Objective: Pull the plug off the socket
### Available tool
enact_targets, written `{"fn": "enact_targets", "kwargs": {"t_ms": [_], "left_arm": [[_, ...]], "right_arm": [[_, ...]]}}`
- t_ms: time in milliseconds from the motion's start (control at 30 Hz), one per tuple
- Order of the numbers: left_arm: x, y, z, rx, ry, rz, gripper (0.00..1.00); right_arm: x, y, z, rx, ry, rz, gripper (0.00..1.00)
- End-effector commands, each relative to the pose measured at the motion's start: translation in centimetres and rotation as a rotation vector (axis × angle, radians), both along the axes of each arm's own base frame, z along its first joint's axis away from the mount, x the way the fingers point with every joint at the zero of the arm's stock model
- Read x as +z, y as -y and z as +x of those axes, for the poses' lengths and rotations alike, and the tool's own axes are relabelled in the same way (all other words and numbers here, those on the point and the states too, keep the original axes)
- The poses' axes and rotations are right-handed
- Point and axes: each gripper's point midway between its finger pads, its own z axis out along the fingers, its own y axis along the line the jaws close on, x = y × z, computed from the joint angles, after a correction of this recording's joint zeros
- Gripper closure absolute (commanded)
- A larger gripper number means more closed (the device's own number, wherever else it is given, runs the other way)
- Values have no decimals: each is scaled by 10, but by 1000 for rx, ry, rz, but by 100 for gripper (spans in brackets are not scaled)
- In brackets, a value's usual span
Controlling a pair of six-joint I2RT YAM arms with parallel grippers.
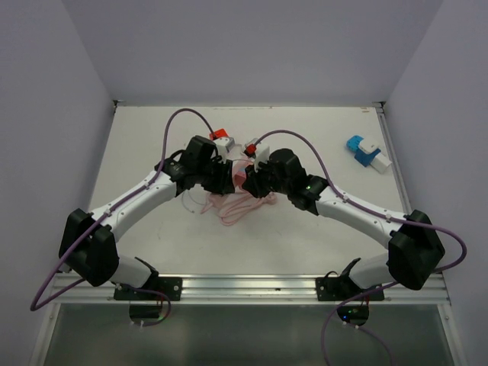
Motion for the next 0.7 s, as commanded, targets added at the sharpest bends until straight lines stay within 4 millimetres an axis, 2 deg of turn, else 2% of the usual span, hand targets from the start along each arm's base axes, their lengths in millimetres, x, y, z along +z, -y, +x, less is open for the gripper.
{"fn": "enact_targets", "kwargs": {"t_ms": [0,100,167,400,667], "left_arm": [[33,2,10,-84,152,-16,100],[29,-8,14,-66,170,25,100],[25,-15,19,-36,172,48,100],[3,-35,36,84,134,95,100],[-7,-62,60,222,135,152,100]], "right_arm": [[17,2,7,-8,63,-9,79],[14,7,4,-1,62,-32,95],[10,10,0,5,52,-45,100],[7,15,-11,20,27,-36,100],[-2,22,-27,30,-16,-33,100]]}}
